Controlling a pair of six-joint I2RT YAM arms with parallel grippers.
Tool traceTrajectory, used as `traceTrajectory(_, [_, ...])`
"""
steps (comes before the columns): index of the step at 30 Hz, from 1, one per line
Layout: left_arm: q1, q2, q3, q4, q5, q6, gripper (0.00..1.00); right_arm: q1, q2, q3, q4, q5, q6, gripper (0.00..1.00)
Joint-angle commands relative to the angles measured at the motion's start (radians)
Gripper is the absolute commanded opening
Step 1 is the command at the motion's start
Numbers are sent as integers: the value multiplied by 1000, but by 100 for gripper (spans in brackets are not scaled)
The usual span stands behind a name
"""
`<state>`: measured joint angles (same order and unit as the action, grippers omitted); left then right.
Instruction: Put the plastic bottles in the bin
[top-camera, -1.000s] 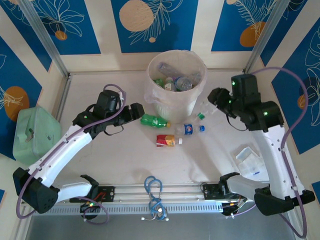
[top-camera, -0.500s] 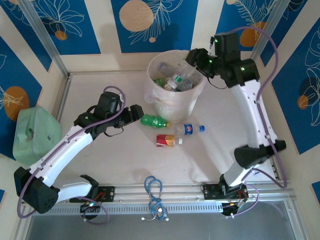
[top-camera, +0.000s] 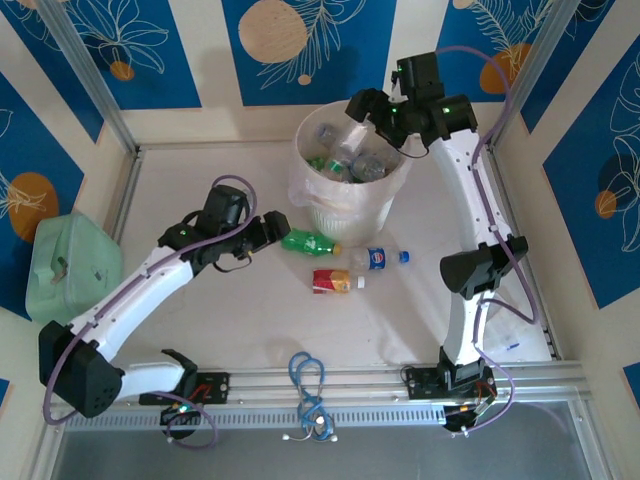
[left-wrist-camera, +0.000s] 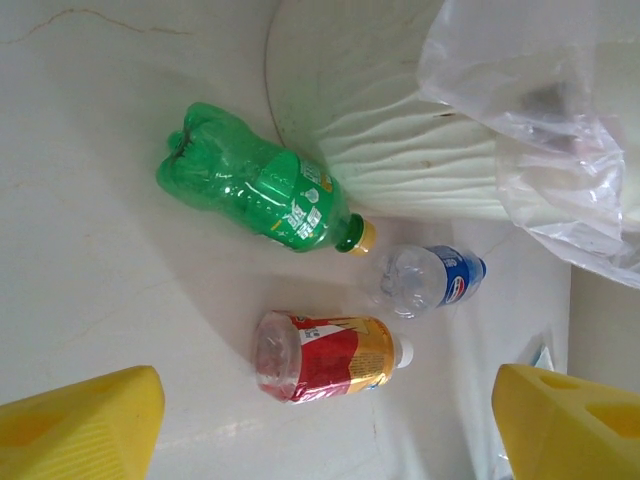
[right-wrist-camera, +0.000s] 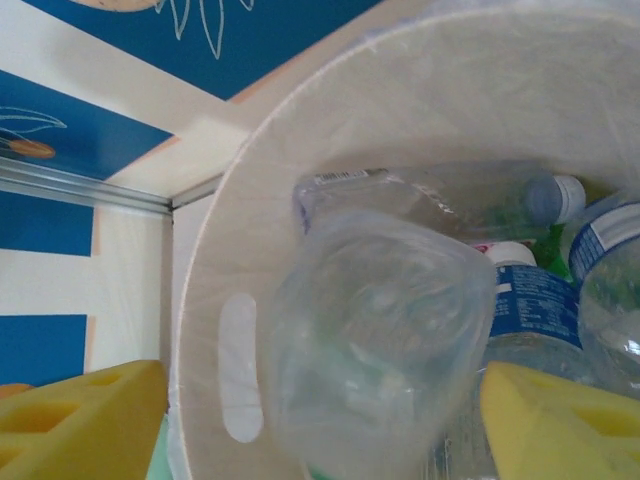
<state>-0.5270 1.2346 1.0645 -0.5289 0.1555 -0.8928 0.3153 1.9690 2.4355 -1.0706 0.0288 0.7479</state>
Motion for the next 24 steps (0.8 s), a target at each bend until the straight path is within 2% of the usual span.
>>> traceTrajectory(1, [19,17,3,12,-24,-21,88,6,-28,-9,-20,-12,-18,84])
traceTrajectory(6, [28,37,-4,19,-54,-75,91,14,-81,-29,-35,16,-28,85])
traceTrajectory(10, [40,54,-35,63,-62,-161,91,48,-177,-112,-36,67,-51,85])
traceTrajectory(19, [42,162,-113,191,-11,-412,84,136,-588,-615,53,156,-40,84])
traceTrajectory(24, [36,224,-126,239,-34,-504,85,159,-771,-867,70,170,4,84])
